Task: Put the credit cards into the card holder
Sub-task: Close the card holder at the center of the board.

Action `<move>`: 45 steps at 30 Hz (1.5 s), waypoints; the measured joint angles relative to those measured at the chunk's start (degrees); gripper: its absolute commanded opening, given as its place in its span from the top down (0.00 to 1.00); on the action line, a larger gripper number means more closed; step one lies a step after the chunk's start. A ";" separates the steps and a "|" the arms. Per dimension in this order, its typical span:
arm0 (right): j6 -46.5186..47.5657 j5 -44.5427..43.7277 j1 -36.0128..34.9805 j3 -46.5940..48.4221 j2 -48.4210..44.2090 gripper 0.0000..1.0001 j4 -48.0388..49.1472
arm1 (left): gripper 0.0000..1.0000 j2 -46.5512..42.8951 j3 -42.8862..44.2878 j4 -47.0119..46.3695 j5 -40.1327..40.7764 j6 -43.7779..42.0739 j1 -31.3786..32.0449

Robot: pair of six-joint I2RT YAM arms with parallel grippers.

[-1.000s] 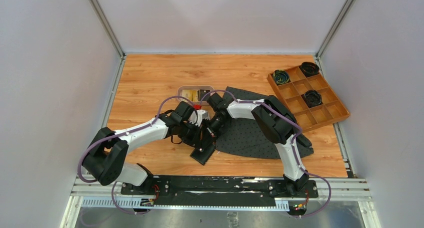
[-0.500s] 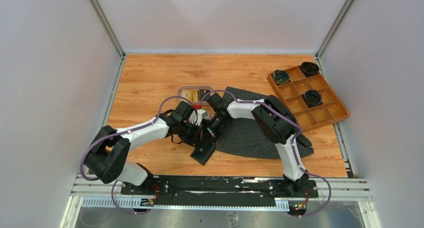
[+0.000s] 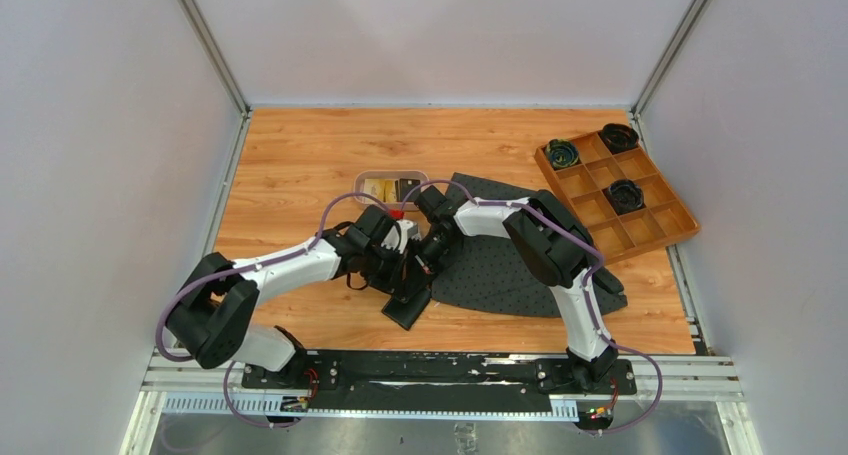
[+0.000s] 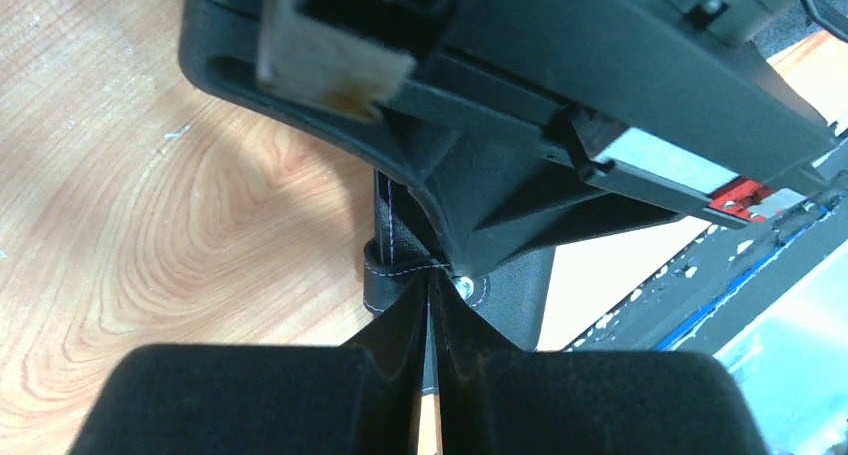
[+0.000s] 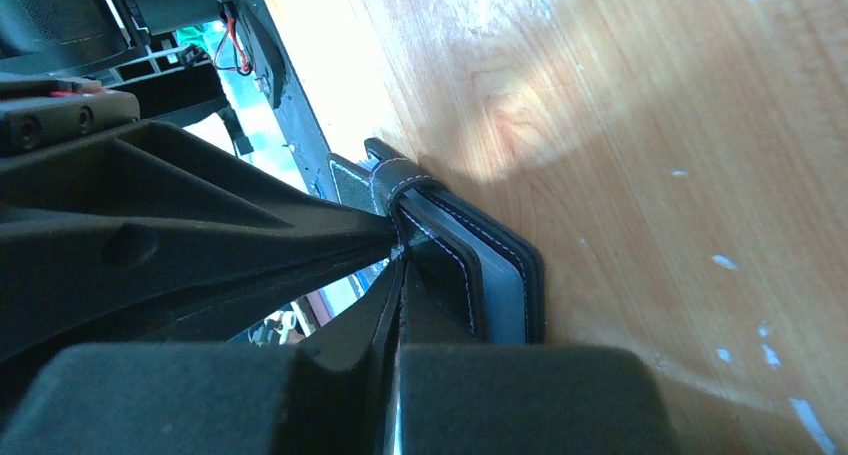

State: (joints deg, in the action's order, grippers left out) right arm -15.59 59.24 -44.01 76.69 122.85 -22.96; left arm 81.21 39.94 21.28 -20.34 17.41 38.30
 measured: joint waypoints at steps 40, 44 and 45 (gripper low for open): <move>0.13 -0.39 -0.35 0.00 -0.02 1.00 -0.15 | 0.82 -9.01 -1.55 2.62 15.43 3.89 9.73; 0.13 -0.39 -0.35 0.00 -0.02 1.00 -0.15 | 0.82 -8.07 -0.81 2.64 16.94 4.22 10.67; 0.13 -0.39 -0.35 0.00 -0.02 1.00 -0.15 | 0.82 -7.78 -0.66 2.62 17.22 4.28 10.88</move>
State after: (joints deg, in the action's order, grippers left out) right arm -15.46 58.85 -44.36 76.69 122.83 -23.11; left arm 73.43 39.29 23.90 -3.11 21.69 49.19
